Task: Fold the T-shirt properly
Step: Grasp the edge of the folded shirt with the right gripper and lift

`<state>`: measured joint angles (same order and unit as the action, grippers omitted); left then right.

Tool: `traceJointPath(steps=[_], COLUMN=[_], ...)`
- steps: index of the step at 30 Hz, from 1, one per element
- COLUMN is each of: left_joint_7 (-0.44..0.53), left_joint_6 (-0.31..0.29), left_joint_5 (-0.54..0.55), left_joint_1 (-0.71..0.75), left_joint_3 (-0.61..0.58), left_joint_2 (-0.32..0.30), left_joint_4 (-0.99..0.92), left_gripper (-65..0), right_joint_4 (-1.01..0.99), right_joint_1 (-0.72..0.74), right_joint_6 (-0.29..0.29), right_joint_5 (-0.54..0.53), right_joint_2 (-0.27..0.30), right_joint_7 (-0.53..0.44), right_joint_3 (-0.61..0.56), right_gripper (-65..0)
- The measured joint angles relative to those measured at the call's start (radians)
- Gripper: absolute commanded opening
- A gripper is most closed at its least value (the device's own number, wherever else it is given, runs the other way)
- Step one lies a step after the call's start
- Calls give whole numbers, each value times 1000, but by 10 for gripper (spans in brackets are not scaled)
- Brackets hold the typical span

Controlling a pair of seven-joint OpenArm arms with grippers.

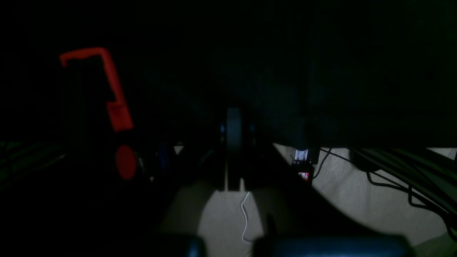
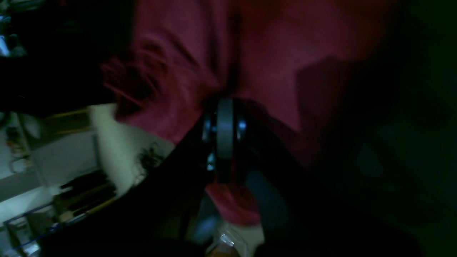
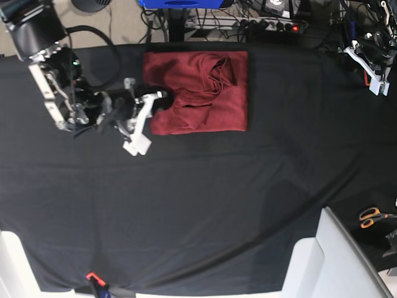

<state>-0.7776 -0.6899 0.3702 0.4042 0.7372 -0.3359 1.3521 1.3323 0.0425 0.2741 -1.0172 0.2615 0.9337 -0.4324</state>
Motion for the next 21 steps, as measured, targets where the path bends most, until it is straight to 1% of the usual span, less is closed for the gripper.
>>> traceJointPath(steps=[3,8,10,12,15,17,19,21], left_joint_7=[0,0,0,0,0,0,0,0], left_joint_6=[0,0,0,0,0,0,0,0], left_joint_5=[0,0,0,1,0,3,2,0], left_joint_1=[0,0,0,0,0,0,0,1], left_joint_3=[0,0,0,0,0,0,0,0], left_joint_2=[0,0,0,0,0,0,0,0], left_joint_4=[0,0,0,0,0,0,0,0], left_gripper=[-650,-650,-650,-650,-650,-650,-650,-650], right_joint_4=[-21,-26,-26,-27,-80,-130,-182,-221], right_joint_1=[14,24,32,45,84,108,137,165], right_joint_6=[1,3,5,1,2,4,3,2], right_joint_5=[93,142,165,194,221,210,209,211], right_joint_2=[-28,-105,-130,-149,-187,-222,-248,-262], right_joint_7=[0,8,3,19,30,18,-10,-37], right_joint_3=[0,0,0,-1,-49,-82,-127,-186], right_gripper=[-636,-636,-636,-636,-636,-636,-636,-636])
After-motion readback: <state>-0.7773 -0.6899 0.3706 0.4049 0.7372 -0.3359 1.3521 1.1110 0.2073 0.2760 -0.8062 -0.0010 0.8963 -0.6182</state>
